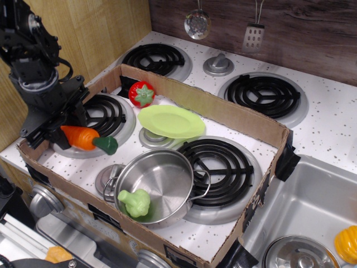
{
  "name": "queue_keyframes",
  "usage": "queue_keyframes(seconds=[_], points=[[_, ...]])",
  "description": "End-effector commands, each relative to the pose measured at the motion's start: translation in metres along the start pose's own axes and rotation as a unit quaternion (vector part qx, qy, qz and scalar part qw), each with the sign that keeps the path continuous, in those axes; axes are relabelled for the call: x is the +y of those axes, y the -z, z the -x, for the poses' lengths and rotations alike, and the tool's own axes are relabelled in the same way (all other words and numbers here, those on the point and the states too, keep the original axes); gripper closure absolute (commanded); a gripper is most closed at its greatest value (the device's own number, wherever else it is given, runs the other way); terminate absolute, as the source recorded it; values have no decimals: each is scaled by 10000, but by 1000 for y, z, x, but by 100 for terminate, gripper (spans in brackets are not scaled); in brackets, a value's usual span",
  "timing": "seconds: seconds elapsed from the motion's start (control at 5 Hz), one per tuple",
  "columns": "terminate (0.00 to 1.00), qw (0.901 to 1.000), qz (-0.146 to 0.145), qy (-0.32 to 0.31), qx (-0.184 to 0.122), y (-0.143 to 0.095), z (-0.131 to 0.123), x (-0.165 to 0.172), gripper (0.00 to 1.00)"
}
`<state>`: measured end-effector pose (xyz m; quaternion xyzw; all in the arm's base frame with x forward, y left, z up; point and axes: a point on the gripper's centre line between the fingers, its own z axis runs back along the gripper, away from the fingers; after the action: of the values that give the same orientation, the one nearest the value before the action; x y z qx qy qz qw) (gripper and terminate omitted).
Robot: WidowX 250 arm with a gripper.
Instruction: Take carrot off plate
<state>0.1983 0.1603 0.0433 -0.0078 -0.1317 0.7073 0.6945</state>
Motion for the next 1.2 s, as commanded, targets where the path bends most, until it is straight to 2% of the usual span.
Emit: queue_keyframes(seconds=[0.0, 0.2, 0.4, 0.6, 0.8, 1.0], points=[[0, 9992, 170, 364, -79, -1, -16, 14, 100], [0, 9978, 274, 594, -132, 0, -15, 14, 0], [0, 9967, 149, 784, -124, -3, -13, 5, 0], [0, 9961, 278, 793, -278, -9, -9, -5, 0], [0, 9944, 266, 977, -306, -31, -7, -25, 0], [0, 9930, 220, 1098, -365, -42, 4, -40, 0]])
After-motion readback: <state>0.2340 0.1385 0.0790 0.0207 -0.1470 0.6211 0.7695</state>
